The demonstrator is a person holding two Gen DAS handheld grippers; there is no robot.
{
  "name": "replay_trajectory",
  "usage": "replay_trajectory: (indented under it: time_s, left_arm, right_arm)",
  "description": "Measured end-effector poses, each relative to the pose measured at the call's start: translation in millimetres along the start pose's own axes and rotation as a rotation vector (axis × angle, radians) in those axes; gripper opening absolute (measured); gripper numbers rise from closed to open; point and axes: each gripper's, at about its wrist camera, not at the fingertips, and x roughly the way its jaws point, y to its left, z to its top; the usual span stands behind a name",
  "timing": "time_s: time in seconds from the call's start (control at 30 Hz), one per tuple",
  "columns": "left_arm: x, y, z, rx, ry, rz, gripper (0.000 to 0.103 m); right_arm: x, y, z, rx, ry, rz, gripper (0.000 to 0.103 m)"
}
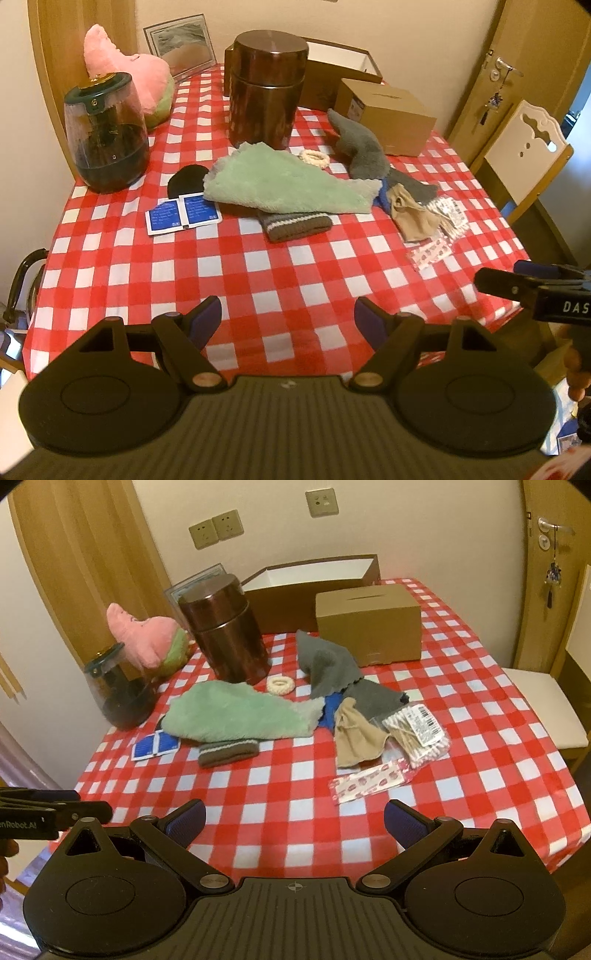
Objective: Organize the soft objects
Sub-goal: 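Close the right gripper on the beige sock while the left grips the green towel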
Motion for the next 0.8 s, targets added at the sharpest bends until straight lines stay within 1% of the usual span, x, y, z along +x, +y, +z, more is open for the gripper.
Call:
replay_trajectory:
  time_s: [0.07,0.17,0.37,0.43,0.8]
  left_arm:
    - [6,2,4,-0.002,0.002,0.002,0.077]
    - [15,4,10,-0.001,0.007,0.009,0.077]
    - [34,4,18,0.001,0.014,0.025,0.075]
    - [40,4,22,-0.005,0.016,0.026,0.074]
    - [69,7,42,-0.049,0.037,0.07,0.073]
  right_arm:
    - [4,-5,1,-0.007,-0.01,-0.006,0.102]
    - [13,-12,3,-0.019,-0.013,-0.011,0.094]
    - [33,-26,8,-0.033,-0.005,-0.027,0.086]
    - [39,-29,11,-0.05,-0.002,-0.031,0.083]
    - [82,-43,36,-0.177,0.018,-0.025,0.068]
